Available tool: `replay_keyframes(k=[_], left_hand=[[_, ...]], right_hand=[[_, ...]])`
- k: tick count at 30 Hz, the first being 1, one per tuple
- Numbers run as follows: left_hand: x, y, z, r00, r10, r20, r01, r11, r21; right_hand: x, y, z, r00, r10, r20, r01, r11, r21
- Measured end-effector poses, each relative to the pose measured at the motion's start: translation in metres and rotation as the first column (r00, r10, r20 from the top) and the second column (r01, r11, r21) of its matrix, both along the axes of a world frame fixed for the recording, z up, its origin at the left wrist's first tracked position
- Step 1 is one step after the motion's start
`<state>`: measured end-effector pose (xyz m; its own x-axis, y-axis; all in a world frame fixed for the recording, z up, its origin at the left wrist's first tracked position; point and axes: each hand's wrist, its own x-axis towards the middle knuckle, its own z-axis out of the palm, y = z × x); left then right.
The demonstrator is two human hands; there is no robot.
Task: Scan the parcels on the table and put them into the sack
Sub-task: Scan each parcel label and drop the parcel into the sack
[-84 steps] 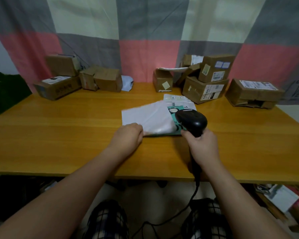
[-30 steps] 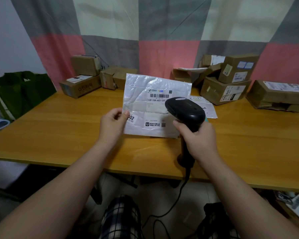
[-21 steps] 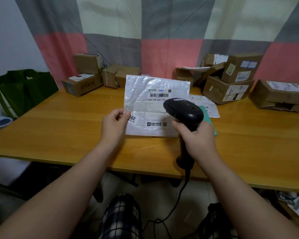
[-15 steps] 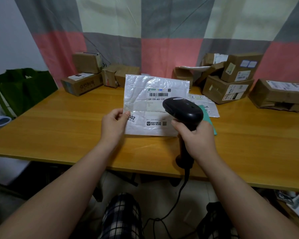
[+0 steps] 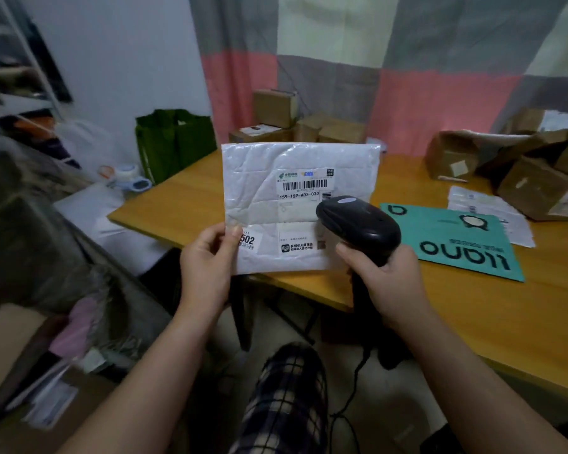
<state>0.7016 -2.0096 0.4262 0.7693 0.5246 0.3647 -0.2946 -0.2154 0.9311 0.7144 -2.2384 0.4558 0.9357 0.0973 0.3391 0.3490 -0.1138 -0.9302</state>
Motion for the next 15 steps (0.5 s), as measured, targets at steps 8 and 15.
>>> replay_keyframes(k=[8,15], left_hand=[[-0.155,0.113,-0.032,0.877,0.472,-0.085,-0.469,0.881,0.058],[-0.241,0.192,-0.030,0.647,0.763,0.017,-0.754,0.635,0.168]], right_hand=[[-0.052,0.138,-0.025,0.901,0.429,-0.062,-0.433,0.895,-0.103],[-0.081,0.219,-0.044,0.837,0.533,-0.120,-0.546,0.805,-0.232]])
